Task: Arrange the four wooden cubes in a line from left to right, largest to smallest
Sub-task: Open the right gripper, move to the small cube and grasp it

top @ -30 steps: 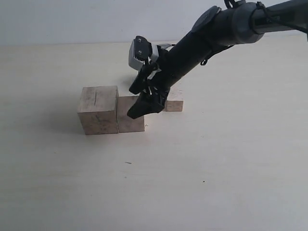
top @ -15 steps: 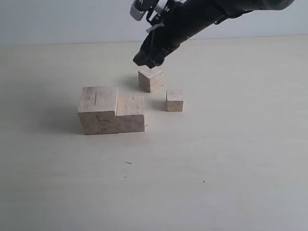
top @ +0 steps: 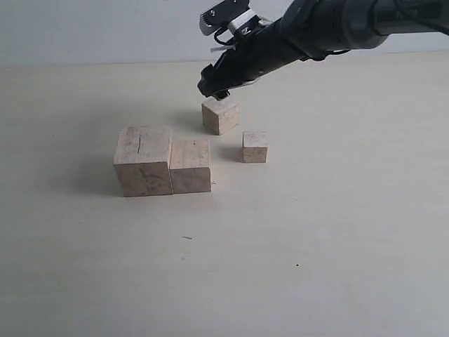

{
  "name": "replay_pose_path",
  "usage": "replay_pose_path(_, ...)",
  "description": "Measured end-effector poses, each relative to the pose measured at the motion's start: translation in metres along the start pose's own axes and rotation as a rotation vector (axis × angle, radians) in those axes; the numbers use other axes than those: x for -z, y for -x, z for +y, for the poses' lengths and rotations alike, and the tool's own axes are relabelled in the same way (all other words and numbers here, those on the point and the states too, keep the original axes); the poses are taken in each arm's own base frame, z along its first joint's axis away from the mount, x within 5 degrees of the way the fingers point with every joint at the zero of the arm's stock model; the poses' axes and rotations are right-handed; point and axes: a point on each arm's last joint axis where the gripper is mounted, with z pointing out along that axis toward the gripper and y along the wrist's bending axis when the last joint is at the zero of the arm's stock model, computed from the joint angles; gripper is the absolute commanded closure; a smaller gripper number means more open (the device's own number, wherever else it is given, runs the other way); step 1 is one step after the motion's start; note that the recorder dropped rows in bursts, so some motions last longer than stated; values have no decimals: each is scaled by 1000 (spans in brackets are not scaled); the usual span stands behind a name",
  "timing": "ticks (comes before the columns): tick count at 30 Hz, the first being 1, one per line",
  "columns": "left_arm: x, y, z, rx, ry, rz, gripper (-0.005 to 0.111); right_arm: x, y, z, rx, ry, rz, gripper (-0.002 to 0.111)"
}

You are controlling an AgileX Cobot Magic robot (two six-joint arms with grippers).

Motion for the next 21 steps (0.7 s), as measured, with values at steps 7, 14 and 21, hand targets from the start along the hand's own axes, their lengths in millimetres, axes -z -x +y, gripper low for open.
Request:
replay_pose_path(7, 0, 0, 0, 0, 0, 0, 107, -15, -8, 1, -52, 31, 32, 29)
replay_pose_path(14, 0, 0, 0, 0, 0, 0, 107, -16, -11, 2, -31, 41, 54, 29)
replay_pose_path(21, 0, 0, 0, 0, 0, 0, 107, -21, -16, 2, -24, 42, 72, 29)
